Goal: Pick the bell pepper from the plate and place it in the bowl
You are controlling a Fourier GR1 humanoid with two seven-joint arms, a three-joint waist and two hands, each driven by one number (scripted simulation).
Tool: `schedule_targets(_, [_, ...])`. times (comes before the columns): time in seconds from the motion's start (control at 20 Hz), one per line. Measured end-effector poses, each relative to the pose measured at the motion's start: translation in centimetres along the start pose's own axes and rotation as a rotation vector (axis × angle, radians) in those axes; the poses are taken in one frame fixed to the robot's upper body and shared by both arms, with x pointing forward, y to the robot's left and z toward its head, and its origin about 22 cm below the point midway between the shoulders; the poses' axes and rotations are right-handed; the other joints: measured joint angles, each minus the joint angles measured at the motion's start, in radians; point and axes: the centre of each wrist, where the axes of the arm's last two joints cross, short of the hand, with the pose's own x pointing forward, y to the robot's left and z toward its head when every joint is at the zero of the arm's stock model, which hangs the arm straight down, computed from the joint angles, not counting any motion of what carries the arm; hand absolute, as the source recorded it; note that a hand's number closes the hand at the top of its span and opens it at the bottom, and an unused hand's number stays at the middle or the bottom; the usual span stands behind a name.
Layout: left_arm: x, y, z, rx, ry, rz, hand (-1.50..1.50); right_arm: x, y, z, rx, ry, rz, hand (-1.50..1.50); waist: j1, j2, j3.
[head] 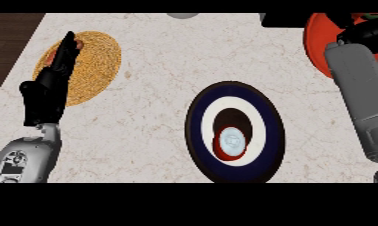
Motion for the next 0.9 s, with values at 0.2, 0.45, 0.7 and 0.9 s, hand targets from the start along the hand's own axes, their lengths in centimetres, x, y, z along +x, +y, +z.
schedule_targets(0.2, [-0.4, -0.1, 0.2, 0.003, -0.004, 0.002, 0.00, -3.9, -1.3, -3.0, -0.055, 0.007, 0.116, 1.50, 0.007, 0.003, 0.000])
schedule_targets(0.45, [0.0, -0.7, -0.2, -0.008, -0.018, 0.004, 0.00, -6.5, -2.8, -6.7, -0.112, 0.037, 0.208, 1.50, 0.020, 0.011, 0.002])
schedule_targets(0.7, [0.2, -0.8, -0.3, -0.017, -0.028, 0.011, 0.00, -7.0, -4.0, -8.7, -0.121, 0.121, 0.177, -1.50, 0.034, 0.017, 0.006])
schedule_targets(0.9, [0.2, -0.7, -0.2, -0.016, -0.029, 0.014, 0.00, -6.6, -4.7, -9.7, -0.075, 0.160, 0.114, -1.50, 0.039, 0.020, 0.009])
